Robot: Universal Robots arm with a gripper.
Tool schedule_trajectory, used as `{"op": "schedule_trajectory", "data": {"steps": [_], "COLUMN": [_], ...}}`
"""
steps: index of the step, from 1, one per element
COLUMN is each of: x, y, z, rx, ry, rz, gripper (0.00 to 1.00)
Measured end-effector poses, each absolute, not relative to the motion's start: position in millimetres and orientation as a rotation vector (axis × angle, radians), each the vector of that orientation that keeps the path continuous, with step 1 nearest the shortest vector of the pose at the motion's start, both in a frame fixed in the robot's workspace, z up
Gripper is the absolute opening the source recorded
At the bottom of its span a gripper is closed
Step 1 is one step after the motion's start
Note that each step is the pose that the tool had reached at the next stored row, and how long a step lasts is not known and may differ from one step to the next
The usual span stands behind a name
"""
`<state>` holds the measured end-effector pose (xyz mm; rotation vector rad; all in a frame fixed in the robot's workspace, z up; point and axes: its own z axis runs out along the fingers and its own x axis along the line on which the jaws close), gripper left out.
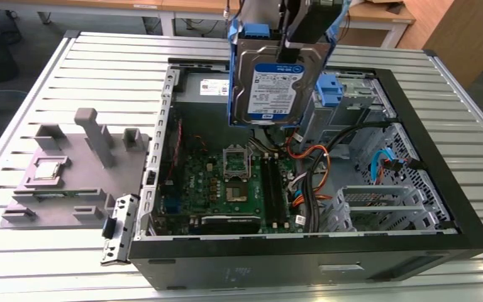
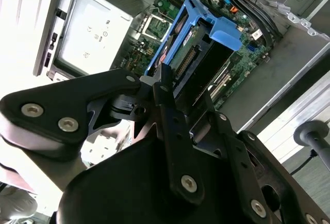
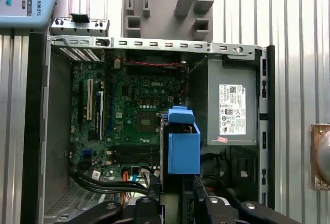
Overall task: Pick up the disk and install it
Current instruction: 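Pick up the disk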
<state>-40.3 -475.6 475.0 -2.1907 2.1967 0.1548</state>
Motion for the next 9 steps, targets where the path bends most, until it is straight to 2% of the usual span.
{"op": "schedule_trajectory", "data": {"steps": [9], "x": [-40.3], "y": [-486.3], "z": [474.1], "rx": [-2.190], "ry": [2.195], "rz": [0.157], "gripper": [0.35]}}
